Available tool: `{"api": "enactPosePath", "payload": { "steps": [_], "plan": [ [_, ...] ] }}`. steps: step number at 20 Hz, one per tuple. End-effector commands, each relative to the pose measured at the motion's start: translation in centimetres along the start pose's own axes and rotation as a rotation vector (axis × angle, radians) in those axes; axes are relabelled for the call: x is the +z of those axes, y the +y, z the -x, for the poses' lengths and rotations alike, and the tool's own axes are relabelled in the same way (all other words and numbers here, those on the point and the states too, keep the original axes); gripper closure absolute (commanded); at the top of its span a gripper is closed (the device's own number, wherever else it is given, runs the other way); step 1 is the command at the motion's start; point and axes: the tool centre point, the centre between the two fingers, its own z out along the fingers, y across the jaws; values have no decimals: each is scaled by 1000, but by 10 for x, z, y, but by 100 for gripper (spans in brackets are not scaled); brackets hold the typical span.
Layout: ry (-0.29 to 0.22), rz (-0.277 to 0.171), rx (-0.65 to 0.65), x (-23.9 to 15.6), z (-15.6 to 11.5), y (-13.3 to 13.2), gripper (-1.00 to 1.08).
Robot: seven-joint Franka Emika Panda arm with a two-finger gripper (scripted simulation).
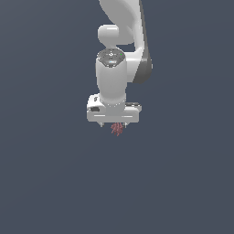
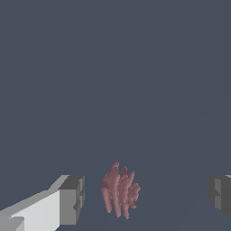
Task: Pick up the object and move it to a goal position.
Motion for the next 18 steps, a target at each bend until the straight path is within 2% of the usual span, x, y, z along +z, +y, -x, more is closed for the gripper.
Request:
{"api": "enactPosePath", "payload": {
  "steps": [1, 18],
  "plan": [
    [0, 0, 0, 0, 0, 0, -92],
    [-15, -2, 24, 8, 8, -4, -92]
  ]
}}
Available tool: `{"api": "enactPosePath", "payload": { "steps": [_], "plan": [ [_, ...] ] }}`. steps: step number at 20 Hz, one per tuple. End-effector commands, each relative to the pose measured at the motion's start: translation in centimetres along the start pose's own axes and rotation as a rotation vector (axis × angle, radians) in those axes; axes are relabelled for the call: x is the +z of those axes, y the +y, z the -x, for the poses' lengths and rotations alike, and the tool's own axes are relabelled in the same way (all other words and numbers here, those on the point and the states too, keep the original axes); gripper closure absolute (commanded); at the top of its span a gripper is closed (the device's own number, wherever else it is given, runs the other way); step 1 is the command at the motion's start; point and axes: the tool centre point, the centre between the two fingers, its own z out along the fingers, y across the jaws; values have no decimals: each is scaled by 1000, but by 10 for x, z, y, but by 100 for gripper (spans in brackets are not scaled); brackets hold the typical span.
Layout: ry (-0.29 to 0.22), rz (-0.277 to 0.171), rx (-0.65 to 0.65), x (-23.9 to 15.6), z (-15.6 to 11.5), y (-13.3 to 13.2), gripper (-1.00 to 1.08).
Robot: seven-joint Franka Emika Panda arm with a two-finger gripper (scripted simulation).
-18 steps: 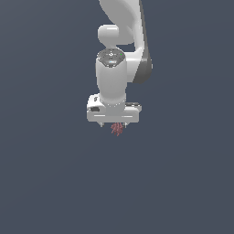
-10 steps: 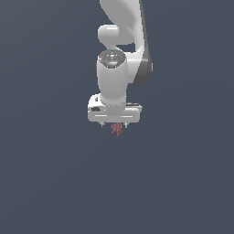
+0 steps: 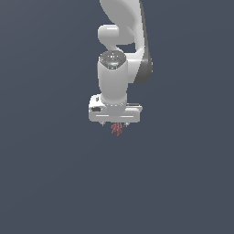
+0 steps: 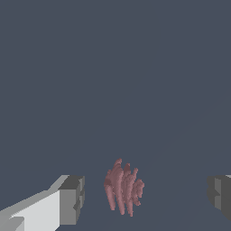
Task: Pick up the object and move it to a goal position.
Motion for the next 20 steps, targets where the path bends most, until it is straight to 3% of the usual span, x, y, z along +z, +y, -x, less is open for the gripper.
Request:
{"api": "enactPosePath", "payload": {
  "steps": [1, 9, 20],
  "plan": [
    [-1, 0, 14, 3, 2, 0, -92],
    [-7, -2, 120, 23, 16, -3, -92],
    [-18, 2, 375, 65, 55, -7, -92]
  ]
}}
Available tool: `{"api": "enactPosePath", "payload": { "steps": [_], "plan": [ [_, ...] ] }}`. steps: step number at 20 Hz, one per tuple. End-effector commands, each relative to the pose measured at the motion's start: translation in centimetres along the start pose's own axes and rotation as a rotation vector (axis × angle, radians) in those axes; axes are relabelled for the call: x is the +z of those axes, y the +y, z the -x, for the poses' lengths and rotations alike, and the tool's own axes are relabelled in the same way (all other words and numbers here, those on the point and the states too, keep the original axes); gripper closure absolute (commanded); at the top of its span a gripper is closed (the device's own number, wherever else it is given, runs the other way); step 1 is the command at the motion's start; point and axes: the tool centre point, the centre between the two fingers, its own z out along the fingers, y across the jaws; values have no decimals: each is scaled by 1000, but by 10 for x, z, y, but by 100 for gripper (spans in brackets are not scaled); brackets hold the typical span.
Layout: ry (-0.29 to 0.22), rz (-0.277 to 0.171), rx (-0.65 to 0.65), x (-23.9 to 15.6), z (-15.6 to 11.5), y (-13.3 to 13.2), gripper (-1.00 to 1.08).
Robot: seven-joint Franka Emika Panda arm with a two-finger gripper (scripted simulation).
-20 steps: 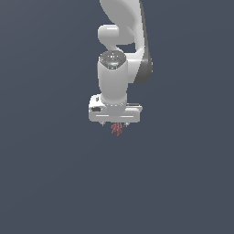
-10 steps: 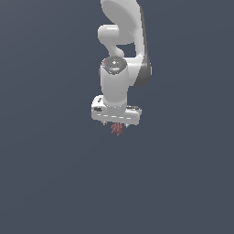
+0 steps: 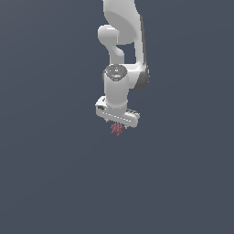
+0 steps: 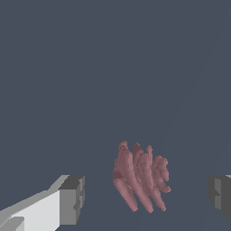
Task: Pick up the object and move it to a goal position.
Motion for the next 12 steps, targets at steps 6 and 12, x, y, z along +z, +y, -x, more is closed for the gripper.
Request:
{"api": "enactPosePath", "payload": {
  "steps": [6, 12],
  "plan": [
    [-3, 5, 130, 20, 19, 7, -92],
    [-4, 7, 174, 26, 26, 9, -92]
  ]
}}
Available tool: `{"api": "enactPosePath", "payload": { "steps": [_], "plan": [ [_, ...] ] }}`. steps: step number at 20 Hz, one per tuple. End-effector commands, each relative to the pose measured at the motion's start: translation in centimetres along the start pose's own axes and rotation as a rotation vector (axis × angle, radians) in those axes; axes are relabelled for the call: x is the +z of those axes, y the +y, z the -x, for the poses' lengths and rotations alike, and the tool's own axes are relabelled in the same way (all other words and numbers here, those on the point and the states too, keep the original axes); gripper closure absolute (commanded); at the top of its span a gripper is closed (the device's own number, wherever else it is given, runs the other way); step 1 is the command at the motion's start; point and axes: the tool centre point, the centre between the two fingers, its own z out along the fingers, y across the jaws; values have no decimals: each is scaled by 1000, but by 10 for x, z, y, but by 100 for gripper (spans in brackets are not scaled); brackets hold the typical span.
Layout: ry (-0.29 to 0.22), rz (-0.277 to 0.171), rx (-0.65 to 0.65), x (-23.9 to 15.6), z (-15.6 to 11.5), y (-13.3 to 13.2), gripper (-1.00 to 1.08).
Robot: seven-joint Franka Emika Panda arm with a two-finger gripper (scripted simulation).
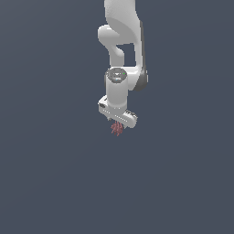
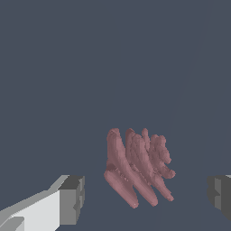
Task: Pick up the object and move it to a goal position.
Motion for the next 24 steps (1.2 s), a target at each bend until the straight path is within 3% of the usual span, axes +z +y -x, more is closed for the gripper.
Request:
{"api": "enactPosePath", "payload": {
  "steps": [1, 21, 22, 24],
  "plan": [
    [0, 0, 12, 1, 1, 1, -92],
    [0, 0, 13, 52, 2, 1, -92],
    [0, 0, 13, 52, 2, 1, 108],
    [0, 0, 13, 52, 2, 1, 108]
  ]
}}
